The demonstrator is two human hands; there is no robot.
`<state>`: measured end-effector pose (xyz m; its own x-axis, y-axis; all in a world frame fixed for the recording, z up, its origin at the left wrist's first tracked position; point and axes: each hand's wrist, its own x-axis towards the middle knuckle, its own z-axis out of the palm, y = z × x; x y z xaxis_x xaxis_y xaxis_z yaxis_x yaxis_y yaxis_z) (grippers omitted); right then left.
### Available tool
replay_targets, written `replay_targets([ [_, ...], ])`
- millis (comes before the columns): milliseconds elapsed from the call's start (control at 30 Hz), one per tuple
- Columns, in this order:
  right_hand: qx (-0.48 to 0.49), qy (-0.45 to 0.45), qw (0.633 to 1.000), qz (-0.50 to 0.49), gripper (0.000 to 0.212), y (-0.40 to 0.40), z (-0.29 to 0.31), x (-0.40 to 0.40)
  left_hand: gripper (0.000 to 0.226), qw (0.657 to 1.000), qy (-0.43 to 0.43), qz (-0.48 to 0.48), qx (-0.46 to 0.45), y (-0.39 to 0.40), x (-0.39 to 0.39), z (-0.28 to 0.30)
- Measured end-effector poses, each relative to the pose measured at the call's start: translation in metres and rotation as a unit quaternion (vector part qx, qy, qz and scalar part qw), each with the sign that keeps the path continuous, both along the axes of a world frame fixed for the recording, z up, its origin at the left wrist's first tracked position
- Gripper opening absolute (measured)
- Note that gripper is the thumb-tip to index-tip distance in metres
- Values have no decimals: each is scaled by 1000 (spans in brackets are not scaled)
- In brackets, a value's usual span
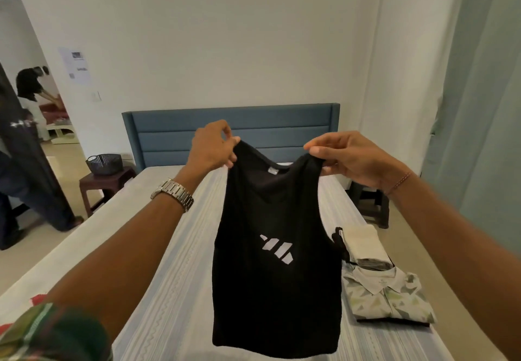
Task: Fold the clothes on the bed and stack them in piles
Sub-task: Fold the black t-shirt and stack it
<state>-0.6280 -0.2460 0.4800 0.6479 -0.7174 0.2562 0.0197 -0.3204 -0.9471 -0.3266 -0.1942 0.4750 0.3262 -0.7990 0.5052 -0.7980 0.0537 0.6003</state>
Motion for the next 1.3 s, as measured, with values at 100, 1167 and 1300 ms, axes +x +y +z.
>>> replay_targets([
  [100,6,-21,1000,-8,27,13,1,22,20,954,225,-172,92,9,-28,3],
  [1167,-134,57,980,-132,10,-1,-31,45,14,960,125,-248,34,5,-44,-24],
  [1300,-106,-18,971,-212,8,-8,-35,37,11,988,91,-122,-32,9,-17,-30],
])
